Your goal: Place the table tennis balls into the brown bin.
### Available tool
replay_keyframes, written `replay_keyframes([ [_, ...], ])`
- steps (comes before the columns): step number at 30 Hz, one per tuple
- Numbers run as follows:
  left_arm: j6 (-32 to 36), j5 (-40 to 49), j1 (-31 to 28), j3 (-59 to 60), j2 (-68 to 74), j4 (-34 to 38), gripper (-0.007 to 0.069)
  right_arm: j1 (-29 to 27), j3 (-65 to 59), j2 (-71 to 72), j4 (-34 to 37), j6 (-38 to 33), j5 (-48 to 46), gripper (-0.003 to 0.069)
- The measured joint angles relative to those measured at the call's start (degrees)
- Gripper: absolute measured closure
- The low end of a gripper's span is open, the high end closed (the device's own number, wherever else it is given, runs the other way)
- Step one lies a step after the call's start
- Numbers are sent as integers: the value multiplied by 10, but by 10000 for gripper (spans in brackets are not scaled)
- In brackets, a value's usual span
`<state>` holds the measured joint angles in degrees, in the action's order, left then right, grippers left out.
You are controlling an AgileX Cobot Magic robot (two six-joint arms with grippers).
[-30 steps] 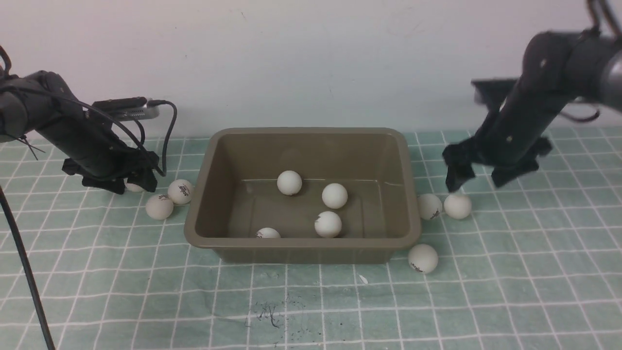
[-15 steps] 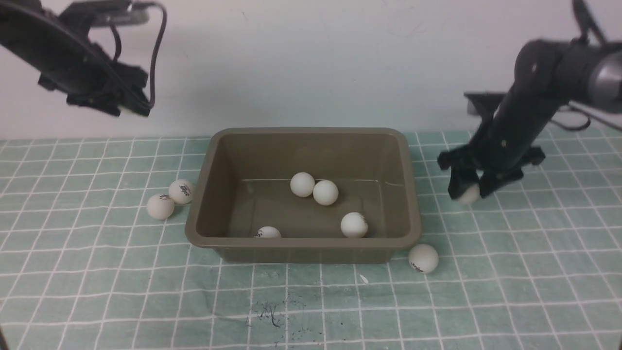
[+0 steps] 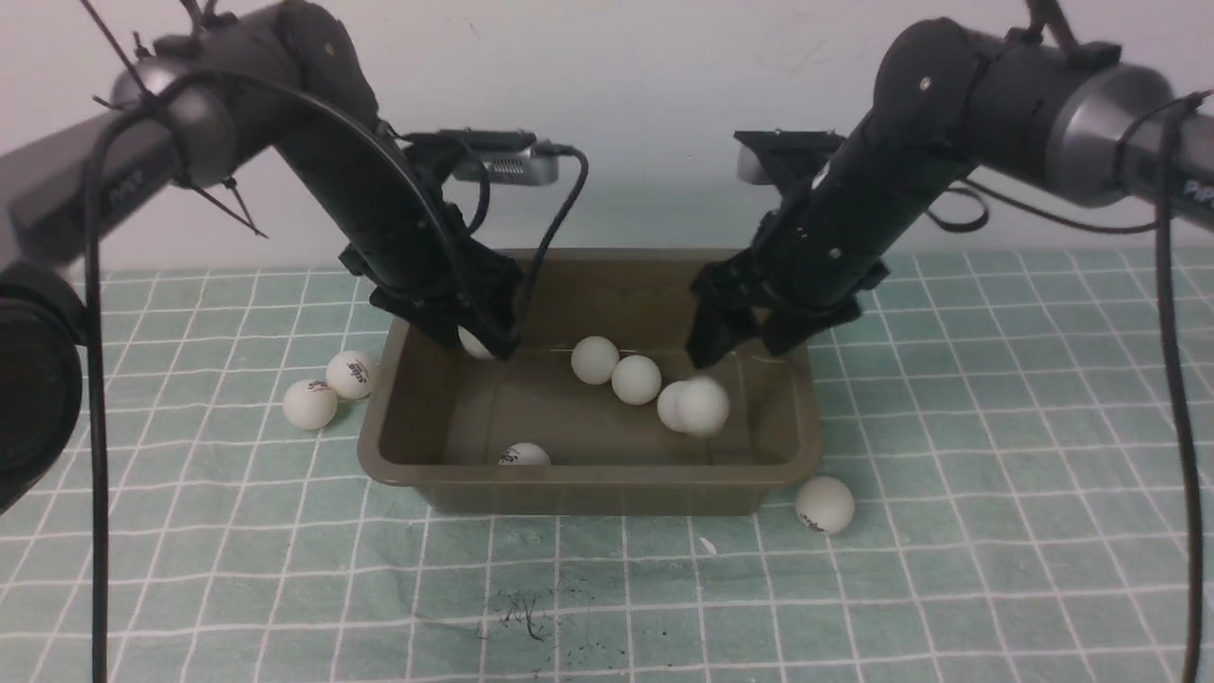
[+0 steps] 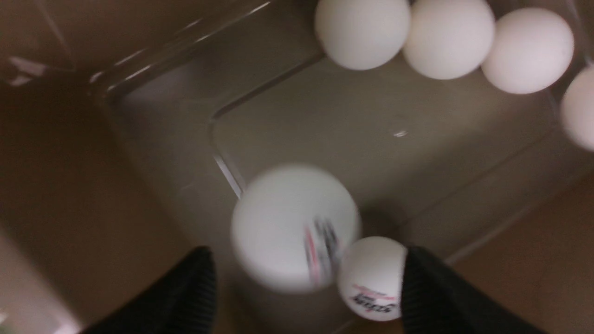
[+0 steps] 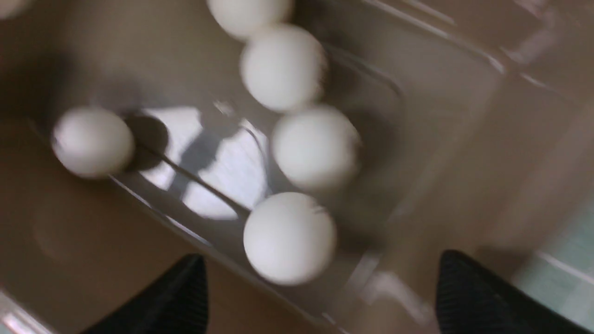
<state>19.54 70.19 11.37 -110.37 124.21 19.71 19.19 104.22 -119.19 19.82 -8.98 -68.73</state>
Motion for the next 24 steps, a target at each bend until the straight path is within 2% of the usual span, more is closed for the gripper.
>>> replay_keyframes([
  [1, -2, 1, 0, -2, 0, -3, 125, -1, 2, 1, 0, 1, -2, 47],
  [2, -16, 2, 0, -20, -4, -29, 90, -5, 11, 15, -42, 15, -12, 41],
  [4, -52, 0, -7, -38, -30, -108, 121, -9, 9, 61, -115, 37, -15, 105],
  [5, -62, 0, -12, -37, -40, -121, 157, -10, 4, 71, -134, 43, -15, 125],
  [7, -90, 0, -39, -13, -78, -162, 352, -16, -34, 131, -184, 64, -15, 260],
  [8, -98, 0, -64, 10, -97, -168, 473, -22, -63, 158, -192, 70, -15, 330],
  [9, -101, 0, -83, 38, -114, -168, 528, -30, -98, 178, -195, 73, -15, 386],
  [10, -101, 0, -109, 71, -128, -165, 571, -39, -138, 206, -195, 77, -12, 454],
  [12, -93, 0, -150, 122, -139, -152, 610, -50, -208, 233, -183, 79, 10, 559],
  [15, -44, -23, -207, 202, -137, -86, 626, -57, -327, 253, -138, 70, 90, 645],
  [17, 7, -47, -218, 227, -130, -31, 619, -54, -385, 249, -86, 43, 148, 645],
  [19, 40, -63, -217, 233, -122, 8, 594, -49, -414, 239, -46, 7, 187, 615],
  [20, 68, -73, -212, 234, -116, 33, 565, -44, -425, 226, -3, -22, 207, 575],
  [22, 87, -88, -203, 234, -109, 50, 519, -42, -428, 211, 32, -57, 225, 506],
  [23, 98, -106, -193, 234, -102, 58, 463, -41, -428, 197, 59, -79, 236, 433],
  [24, 102, -119, -187, 234, -98, 59, 416, -41, -428, 191, 73, -91, 243, 399],
])
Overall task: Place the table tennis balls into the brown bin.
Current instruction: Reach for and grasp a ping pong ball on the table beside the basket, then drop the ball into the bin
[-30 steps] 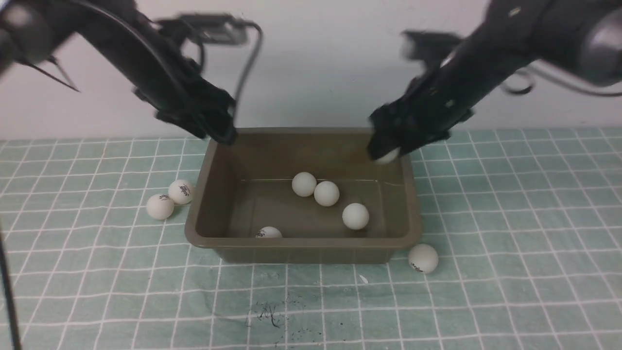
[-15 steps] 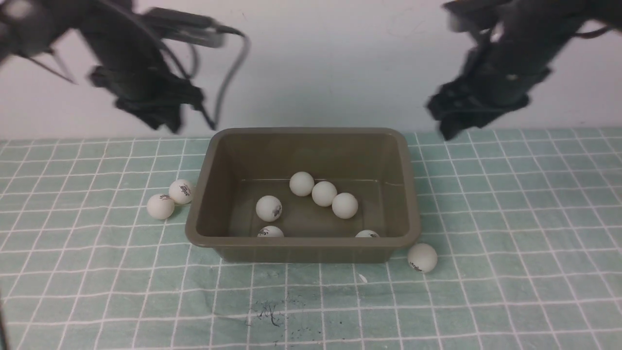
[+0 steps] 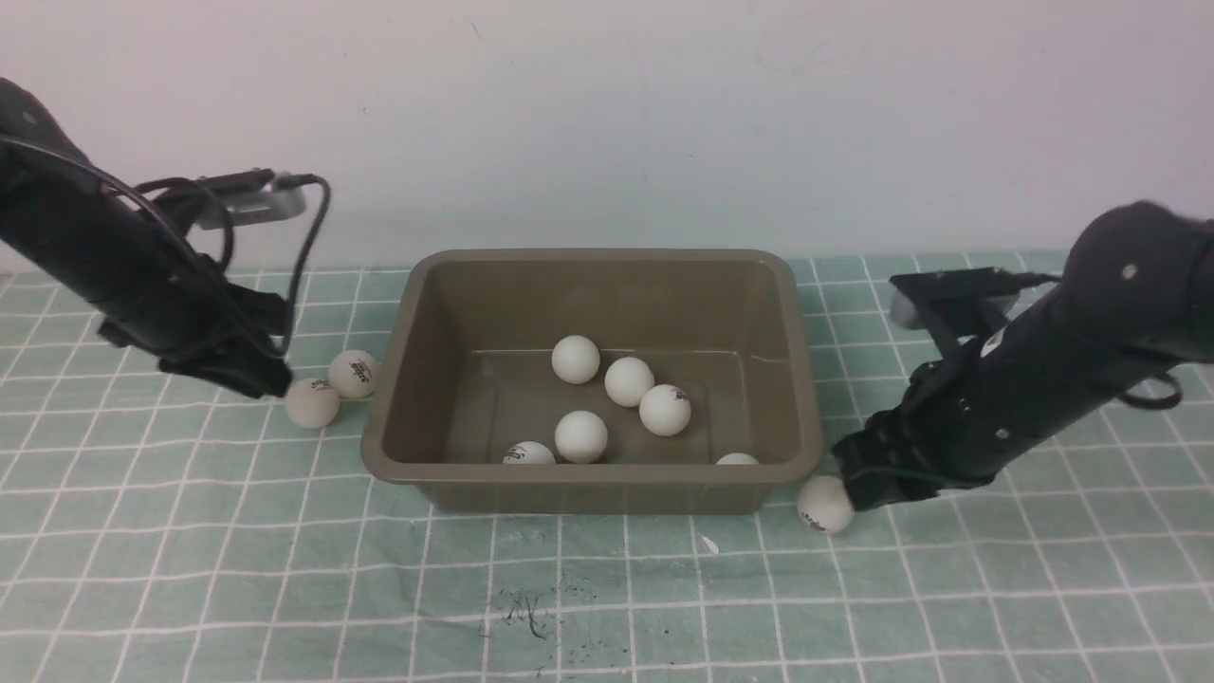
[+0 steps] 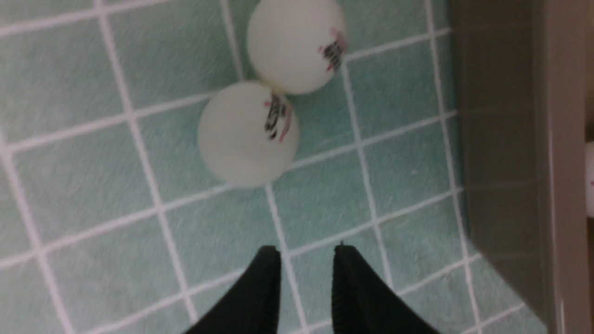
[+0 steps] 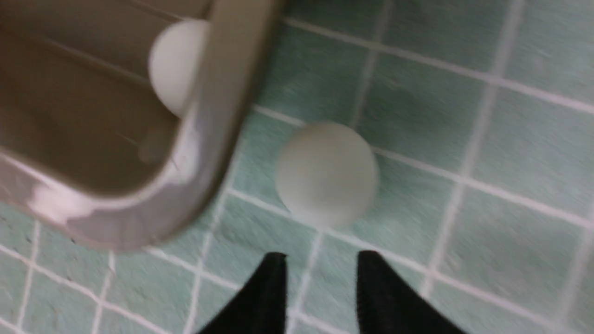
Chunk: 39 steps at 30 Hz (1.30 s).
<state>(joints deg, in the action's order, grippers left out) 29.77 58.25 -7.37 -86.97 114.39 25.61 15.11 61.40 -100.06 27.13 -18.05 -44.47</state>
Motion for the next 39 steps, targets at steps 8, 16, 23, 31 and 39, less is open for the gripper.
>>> replay_keyframes([
  [8, 3, -79, 35, 0, 38, -36, 113, 3, 0, -47, 30, -26, 49, 69],
  [16, -4, -102, 38, -1, 75, -47, 274, 2, 1, -54, 37, -34, 57, 492],
  [23, -42, -39, 38, -30, 1, -94, 272, -43, 31, 3, 13, -17, -46, 668],
  [31, -32, -29, 66, -52, -77, -24, 272, -41, 58, 55, 8, -20, -48, 601],
  [39, -2, -28, 149, -52, -12, 24, 206, -32, 70, 11, 69, -45, -49, 242],
])
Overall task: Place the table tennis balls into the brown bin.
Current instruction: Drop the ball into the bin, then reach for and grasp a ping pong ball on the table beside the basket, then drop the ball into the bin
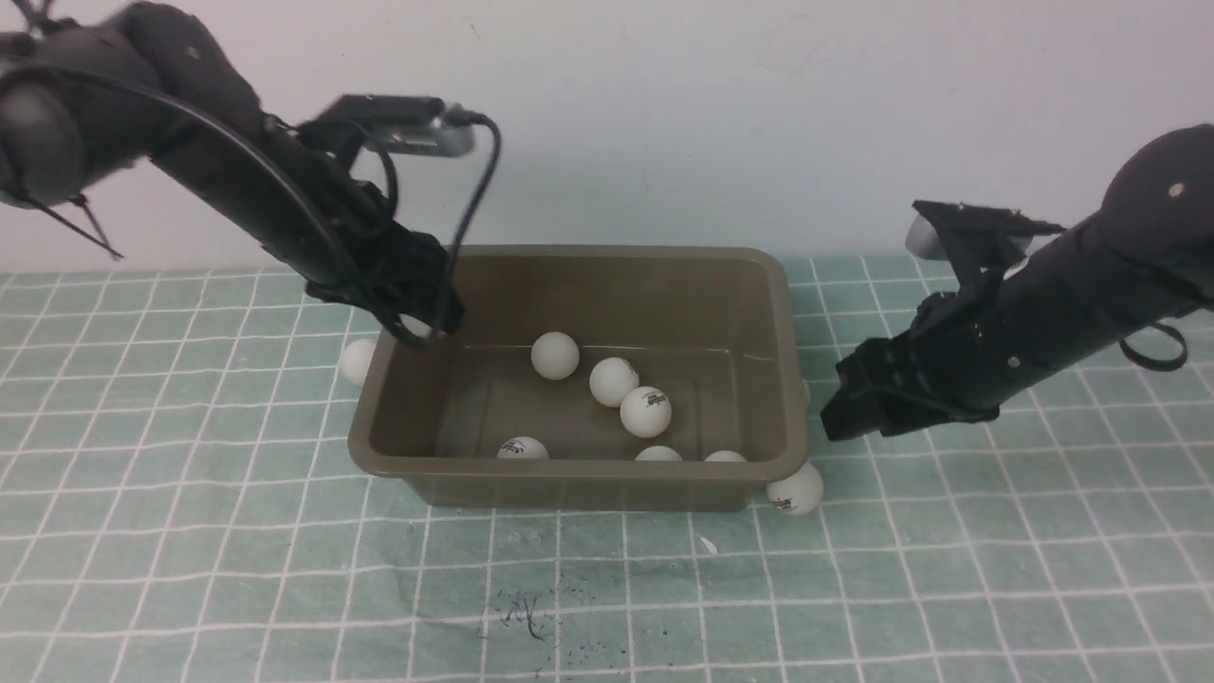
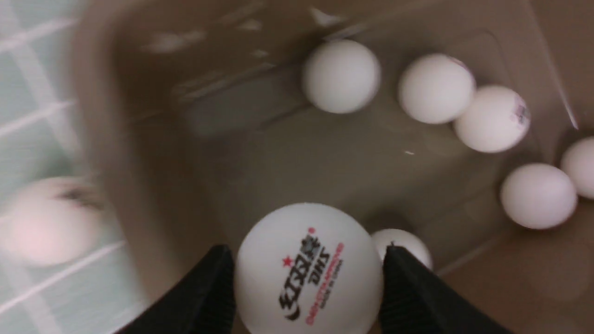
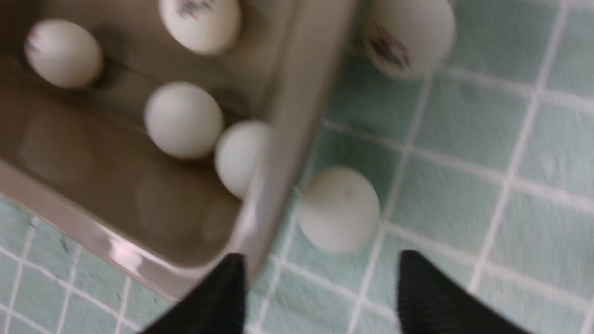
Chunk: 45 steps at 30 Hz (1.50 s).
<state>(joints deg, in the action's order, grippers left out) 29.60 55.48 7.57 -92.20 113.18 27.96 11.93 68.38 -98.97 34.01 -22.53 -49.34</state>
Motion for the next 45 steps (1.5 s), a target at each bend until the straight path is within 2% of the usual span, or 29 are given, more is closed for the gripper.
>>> replay_keyframes([
  [2, -8, -10, 13, 0, 11, 0, 103, 4, 13, 0, 0, -9, 26, 162],
  [5, -42, -26, 14, -7, 12, -19, 24, -7, 26, -7, -14, 22, 57, 115],
  [7, -73, -33, 8, -18, 12, -42, 5, -17, 35, -20, -24, 42, 62, 104],
  [9, -131, -37, -16, -42, 12, -99, 2, -37, 59, -57, -45, 69, 61, 96],
  [11, -189, -39, -44, -56, 12, -150, 23, -45, 87, -101, -54, 75, 50, 93],
  [15, -224, -40, -89, -59, 20, -172, 53, -40, 136, -167, -55, 77, 25, 93],
  [19, -197, -42, -103, -60, 49, -143, 60, -30, 182, -209, -45, 77, 12, 93],
  [23, -140, -42, -95, -60, 99, -79, 60, -15, 211, -227, -34, 71, 8, 92],
  [29, -108, -66, -95, -60, 131, -42, 63, -10, 212, -249, -31, 68, 11, 95],
  [31, -104, -68, -97, -61, 137, -39, 63, -9, 212, -256, -30, 68, 20, 120],
  [33, -104, -65, -97, -61, 145, -38, 82, -7, 212, -259, -28, 68, 21, 200],
  [34, -104, -64, -97, -61, 147, -38, 85, -7, 212, -259, -28, 68, 21, 200],
  [35, -105, -62, -96, -61, 154, -38, 119, -5, 213, -260, -26, 68, 21, 283],
  [36, -107, -60, -95, -61, 160, -40, 179, -4, 214, -260, -26, 68, 21, 309],
  [37, -108, -60, -95, -61, 160, -40, 190, -4, 214, -260, -26, 68, 21, 307],
  [38, -112, -59, -95, -61, 161, -40, 254, -5, 214, -260, -29, 68, 19, 297],
  [39, -119, -56, -94, -62, 161, -47, 282, -8, 216, -259, -35, 69, 9, 295],
  [45, -139, -12, -100, -80, 134, -117, 272, -43, 230, -211, -57, 71, -58, 295],
])
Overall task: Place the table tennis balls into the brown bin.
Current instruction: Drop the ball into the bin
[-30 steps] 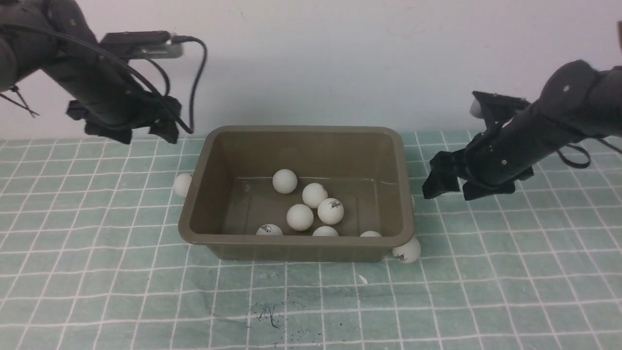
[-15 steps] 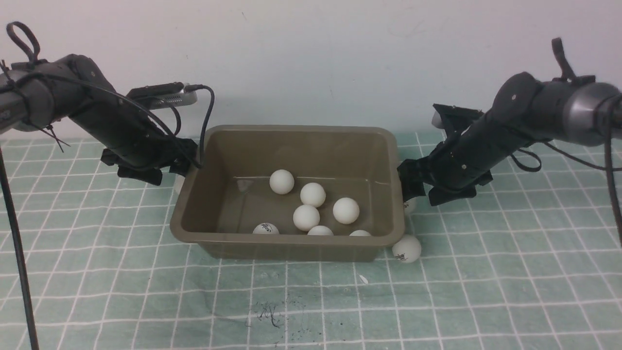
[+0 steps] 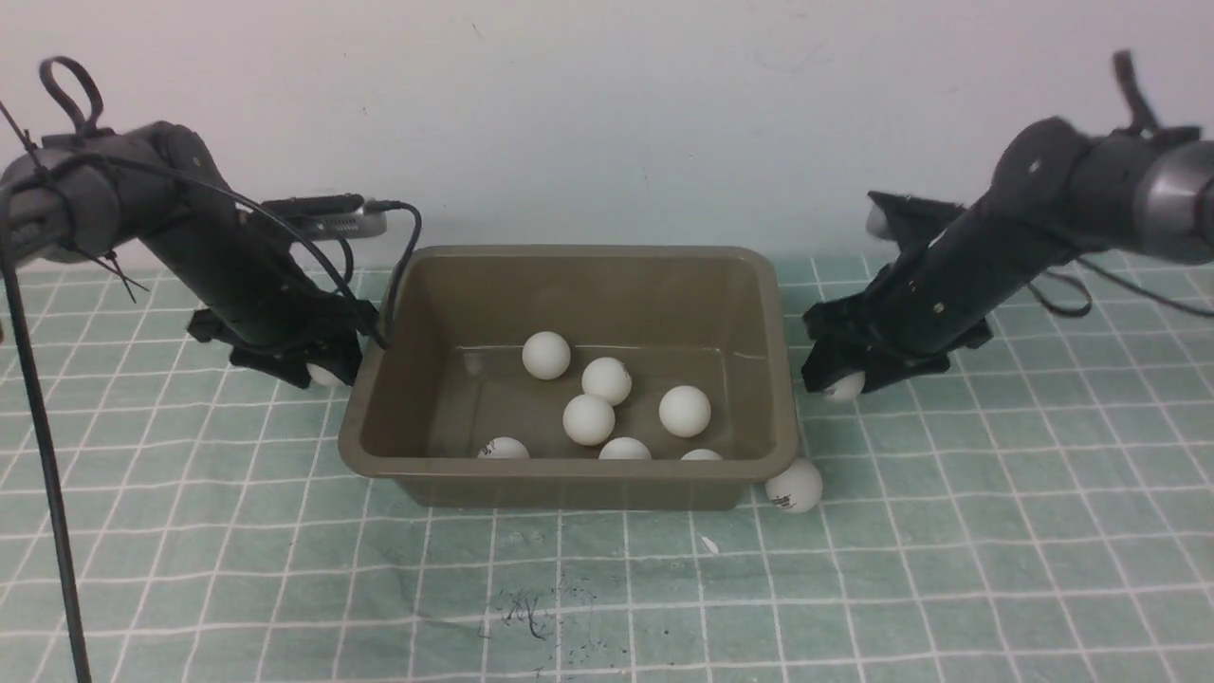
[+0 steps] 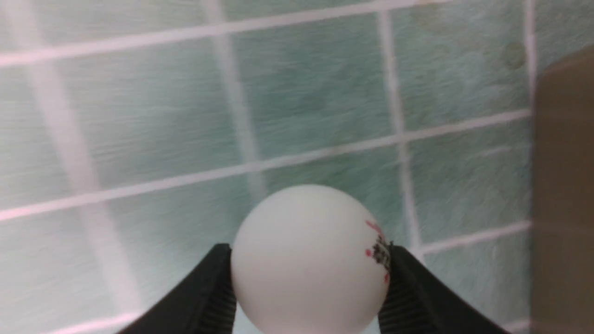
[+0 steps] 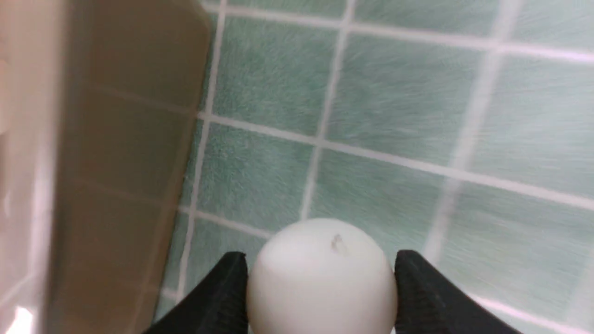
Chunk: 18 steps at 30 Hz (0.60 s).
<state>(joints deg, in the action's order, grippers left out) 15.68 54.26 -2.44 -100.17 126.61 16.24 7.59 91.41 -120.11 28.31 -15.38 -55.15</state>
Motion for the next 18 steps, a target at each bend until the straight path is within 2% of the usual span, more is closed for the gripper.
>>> replay_keyframes([
  [3, -6, 23, -5, -20, -44, -16, 272, -9, 8, 47, -4, 5, -24, 295],
  [5, 3, 36, -1, -29, -74, 4, 272, 0, 11, 74, 8, 6, -29, 295],
  [8, 46, 43, 27, -34, -100, 68, 272, 41, 17, 85, 18, -14, -17, 295],
  [12, 71, 44, 69, -34, -94, 98, 272, 85, 17, 74, 19, -41, 5, 295],
  [14, 79, 48, 91, -34, -84, 97, 272, 101, 17, 66, 19, -45, 10, 263],
  [16, 82, 52, 109, -34, -74, 81, 223, 102, 21, 65, 6, -46, -10, 144],
  [18, 80, 57, 111, -38, -73, 71, 164, 92, 32, 69, -28, -20, -56, 80],
])
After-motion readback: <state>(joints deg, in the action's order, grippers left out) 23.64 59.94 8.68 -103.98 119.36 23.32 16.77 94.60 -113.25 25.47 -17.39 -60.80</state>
